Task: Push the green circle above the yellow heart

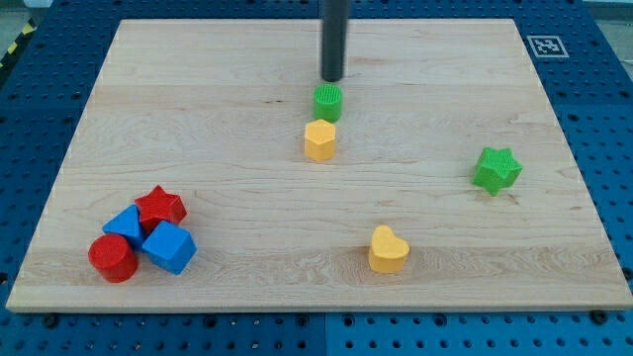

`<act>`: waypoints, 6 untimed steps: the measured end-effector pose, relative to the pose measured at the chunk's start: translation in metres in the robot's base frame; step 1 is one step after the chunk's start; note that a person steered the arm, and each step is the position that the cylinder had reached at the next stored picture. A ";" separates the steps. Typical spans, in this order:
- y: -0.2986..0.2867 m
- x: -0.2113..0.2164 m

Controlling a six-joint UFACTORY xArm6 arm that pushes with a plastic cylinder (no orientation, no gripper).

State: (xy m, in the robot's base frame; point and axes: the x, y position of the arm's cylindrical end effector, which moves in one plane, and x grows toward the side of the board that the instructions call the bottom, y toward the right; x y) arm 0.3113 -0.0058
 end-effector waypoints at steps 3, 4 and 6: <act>0.025 0.039; 0.022 0.039; 0.016 0.068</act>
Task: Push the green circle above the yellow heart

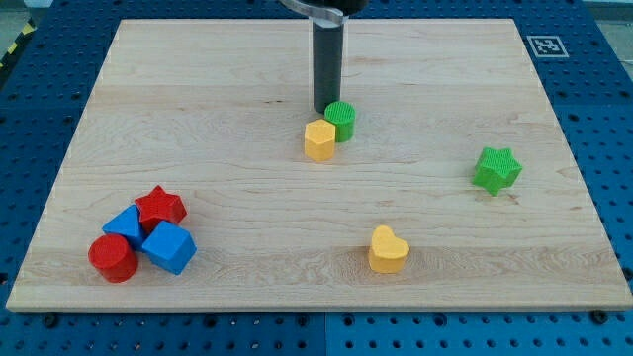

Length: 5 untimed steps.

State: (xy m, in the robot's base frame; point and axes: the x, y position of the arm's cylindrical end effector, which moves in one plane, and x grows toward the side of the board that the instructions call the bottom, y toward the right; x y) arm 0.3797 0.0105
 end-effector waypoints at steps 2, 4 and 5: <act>0.030 0.029; 0.066 0.059; 0.068 0.066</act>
